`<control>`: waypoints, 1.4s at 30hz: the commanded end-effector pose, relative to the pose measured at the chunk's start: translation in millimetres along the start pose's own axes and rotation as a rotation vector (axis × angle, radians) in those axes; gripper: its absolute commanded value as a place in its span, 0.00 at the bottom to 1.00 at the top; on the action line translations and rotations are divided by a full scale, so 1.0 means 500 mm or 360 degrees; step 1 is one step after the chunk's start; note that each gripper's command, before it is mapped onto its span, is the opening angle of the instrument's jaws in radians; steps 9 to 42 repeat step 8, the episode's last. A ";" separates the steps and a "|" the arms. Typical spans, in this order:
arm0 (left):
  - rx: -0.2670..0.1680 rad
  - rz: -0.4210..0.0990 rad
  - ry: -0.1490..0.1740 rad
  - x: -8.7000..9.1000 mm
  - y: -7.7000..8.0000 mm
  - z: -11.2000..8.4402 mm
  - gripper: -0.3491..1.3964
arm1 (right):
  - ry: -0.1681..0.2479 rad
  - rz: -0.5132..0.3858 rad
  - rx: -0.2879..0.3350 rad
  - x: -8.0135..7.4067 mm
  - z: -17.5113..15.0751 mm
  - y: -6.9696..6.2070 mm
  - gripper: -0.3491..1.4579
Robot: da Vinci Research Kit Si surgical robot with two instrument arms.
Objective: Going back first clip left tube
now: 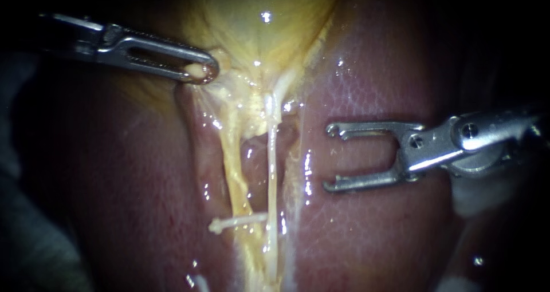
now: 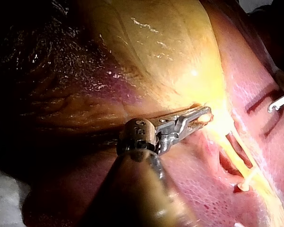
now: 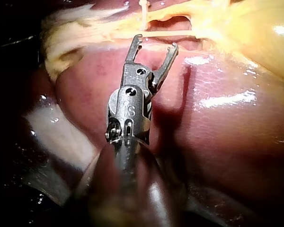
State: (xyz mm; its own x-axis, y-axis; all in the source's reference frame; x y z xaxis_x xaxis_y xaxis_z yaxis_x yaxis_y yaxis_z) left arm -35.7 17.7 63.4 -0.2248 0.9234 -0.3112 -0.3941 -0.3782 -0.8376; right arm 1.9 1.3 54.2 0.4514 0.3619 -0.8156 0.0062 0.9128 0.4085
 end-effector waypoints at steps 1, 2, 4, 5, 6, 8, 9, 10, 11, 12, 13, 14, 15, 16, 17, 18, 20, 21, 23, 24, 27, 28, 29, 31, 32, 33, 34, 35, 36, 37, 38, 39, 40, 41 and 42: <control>-0.0002 0.0000 0.0001 -0.0001 0.0000 -0.0001 0.00 | 0.0001 0.0000 0.0000 -0.0001 0.0001 0.0000 0.47; -0.0002 0.0000 0.0001 0.0000 0.0000 -0.0001 0.00 | 0.0001 0.0000 0.0000 -0.0001 0.0000 0.0000 0.47; -0.0002 0.0000 0.0001 -0.0001 0.0000 -0.0002 0.00 | 0.0001 0.0000 0.0000 0.0000 0.0000 -0.0001 0.47; -0.0003 0.0000 0.0001 -0.0001 0.0000 -0.0003 0.00 | 0.0001 0.0000 0.0000 0.0000 0.0000 -0.0001 0.47; -0.0003 0.0000 0.0001 -0.0001 0.0000 -0.0003 0.00 | 0.0000 -0.0009 0.0001 0.0000 0.0000 -0.0002 0.47; -0.0004 0.0000 0.0000 0.0000 0.0000 -0.0005 0.00 | 0.0002 -0.0009 0.0015 0.0001 0.0001 -0.0003 0.47; -0.0004 0.0000 0.0000 0.0000 0.0000 -0.0005 0.00 | 0.0002 -0.0009 0.0015 0.0001 0.0001 -0.0003 0.47; -0.0004 0.0000 0.0000 0.0000 0.0000 -0.0005 0.00 | 0.0002 -0.0009 0.0015 0.0001 0.0001 -0.0003 0.47; -0.0004 0.0000 0.0000 0.0000 0.0000 -0.0005 0.00 | 0.0002 -0.0009 0.0015 0.0001 0.0001 -0.0003 0.47; -0.0004 0.0000 0.0000 0.0000 0.0000 -0.0005 0.00 | 0.0002 -0.0009 0.0015 0.0001 0.0001 -0.0003 0.47; -0.0004 0.0000 0.0000 0.0000 0.0000 -0.0005 0.00 | 0.0002 -0.0009 0.0015 0.0001 0.0001 -0.0003 0.47; -0.0004 0.0000 0.0000 0.0000 0.0000 -0.0005 0.00 | 0.0002 -0.0009 0.0015 0.0001 0.0001 -0.0003 0.47; -0.0004 0.0000 0.0000 0.0000 0.0000 -0.0005 0.00 | 0.0002 -0.0009 0.0015 0.0001 0.0001 -0.0003 0.47; -0.0004 0.0000 0.0000 0.0000 0.0000 -0.0005 0.00 | 0.0002 -0.0009 0.0015 0.0001 0.0001 -0.0003 0.47; -0.0004 0.0000 0.0000 0.0000 0.0000 -0.0005 0.00 | 0.0002 -0.0009 0.0015 0.0001 0.0001 -0.0003 0.47; -0.0004 0.0000 0.0000 0.0000 0.0000 -0.0005 0.00 | 0.0002 -0.0009 0.0015 0.0001 0.0001 -0.0003 0.47; -0.0004 0.0000 0.0000 0.0000 0.0000 -0.0005 0.00 | 0.0002 -0.0009 0.0015 0.0001 0.0001 -0.0003 0.47; -0.0004 0.0000 0.0000 0.0000 0.0000 -0.0005 0.00 | 0.0002 -0.0009 0.0015 0.0001 0.0001 -0.0003 0.47; -0.0004 0.0000 0.0000 0.0000 0.0000 -0.0005 0.00 | 0.0002 -0.0009 0.0015 0.0001 0.0001 -0.0003 0.47; -0.0004 0.0000 0.0000 0.0000 0.0000 -0.0005 0.00 | 0.0002 -0.0009 0.0015 0.0001 0.0001 -0.0003 0.47; -0.0004 0.0000 0.0000 0.0000 0.0000 -0.0005 0.00 | 0.0002 -0.0009 0.0015 0.0001 0.0001 -0.0003 0.47; -0.0004 0.0000 0.0000 0.0000 0.0000 -0.0005 0.00 | 0.0002 -0.0009 0.0015 0.0001 0.0001 -0.0003 0.47; -0.0004 0.0000 0.0000 0.0000 0.0000 -0.0005 0.00 | 0.0002 -0.0009 0.0015 0.0001 0.0001 -0.0003 0.47; -0.0004 0.0000 0.0000 0.0000 0.0000 -0.0005 0.00 | 0.0002 -0.0009 0.0015 0.0001 0.0001 -0.0003 0.47; -0.0004 0.0000 0.0000 0.0000 0.0000 -0.0005 0.00 | 0.0002 -0.0009 0.0015 0.0001 0.0001 -0.0003 0.47; -0.0004 0.0000 0.0000 0.0000 0.0000 -0.0005 0.00 | 0.0002 -0.0009 0.0015 0.0001 0.0001 -0.0003 0.47; -0.0004 0.0000 0.0000 0.0000 0.0000 -0.0005 0.00 | 0.0002 -0.0009 0.0015 0.0001 0.0001 -0.0003 0.47; -0.0004 0.0000 0.0000 0.0000 0.0000 -0.0005 0.00 | 0.0002 -0.0009 0.0015 0.0001 0.0001 -0.0003 0.47; -0.0004 0.0000 0.0000 0.0000 0.0000 -0.0005 0.00 | 0.0002 -0.0009 0.0015 0.0001 0.0001 -0.0003 0.47; -0.0004 0.0000 0.0000 0.0000 0.0000 -0.0005 0.00 | 0.0002 -0.0009 0.0015 0.0001 0.0001 -0.0003 0.47; -0.0004 0.0000 0.0000 0.0000 0.0000 -0.0005 0.00 | 0.0002 -0.0009 0.0015 0.0001 0.0001 -0.0003 0.47; -0.0004 0.0000 0.0000 0.0000 0.0000 -0.0005 0.00 | 0.0002 -0.0009 0.0015 0.0001 0.0001 -0.0003 0.47; -0.0004 0.0000 0.0000 0.0000 0.0000 -0.0005 0.00 | 0.0002 -0.0009 0.0015 0.0001 0.0001 -0.0003 0.47; -0.0004 0.0000 0.0000 0.0000 0.0000 -0.0005 0.00 | 0.0002 -0.0009 0.0015 0.0001 0.0001 -0.0003 0.47; -0.0004 0.0000 0.0000 0.0000 0.0000 -0.0005 0.00 | 0.0002 -0.0009 0.0015 0.0001 0.0001 -0.0003 0.47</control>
